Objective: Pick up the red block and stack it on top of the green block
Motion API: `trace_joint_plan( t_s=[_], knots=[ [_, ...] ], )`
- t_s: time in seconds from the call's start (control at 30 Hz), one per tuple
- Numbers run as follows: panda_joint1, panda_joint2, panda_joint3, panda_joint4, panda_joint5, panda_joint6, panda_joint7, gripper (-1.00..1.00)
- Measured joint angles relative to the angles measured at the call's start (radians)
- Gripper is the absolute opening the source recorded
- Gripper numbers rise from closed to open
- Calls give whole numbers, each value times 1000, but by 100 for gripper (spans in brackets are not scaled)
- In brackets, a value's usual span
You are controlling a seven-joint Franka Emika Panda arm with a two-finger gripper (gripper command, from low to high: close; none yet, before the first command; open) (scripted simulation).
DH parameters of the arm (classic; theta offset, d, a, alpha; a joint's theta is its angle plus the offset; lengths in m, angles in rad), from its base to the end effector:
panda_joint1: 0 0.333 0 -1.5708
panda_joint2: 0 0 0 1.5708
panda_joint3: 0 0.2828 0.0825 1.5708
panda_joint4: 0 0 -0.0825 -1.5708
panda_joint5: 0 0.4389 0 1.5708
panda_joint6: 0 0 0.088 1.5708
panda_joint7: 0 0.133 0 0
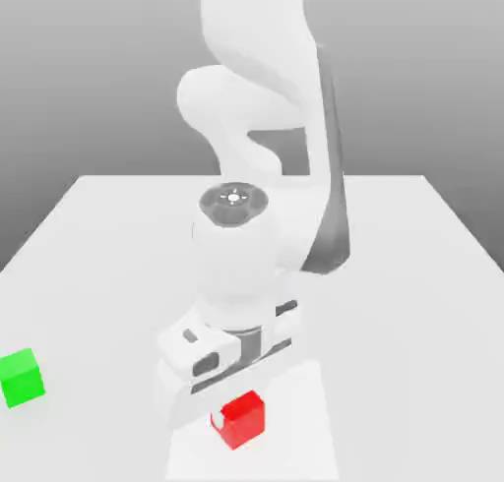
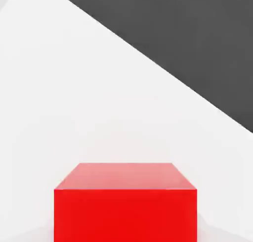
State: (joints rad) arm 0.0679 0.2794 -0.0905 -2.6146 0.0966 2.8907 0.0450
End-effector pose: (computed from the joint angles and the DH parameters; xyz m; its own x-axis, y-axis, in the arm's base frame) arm 0.4322 -0.0205 0.0441 0.9876 -0.1571 -0.0009 -0.1571 -0.9876 0.0011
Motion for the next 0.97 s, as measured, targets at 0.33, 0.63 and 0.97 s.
trace_joint_plan(
  t_s=[0.33,0.63,0.97],
  knots=[
    [-83,-169,-150,23,-37,-195,249,-100],
    [-265,-155,-357,114,11,-282,618,-100],
    [-376,24,-314,153,200,-165,585,100]
  ],
)
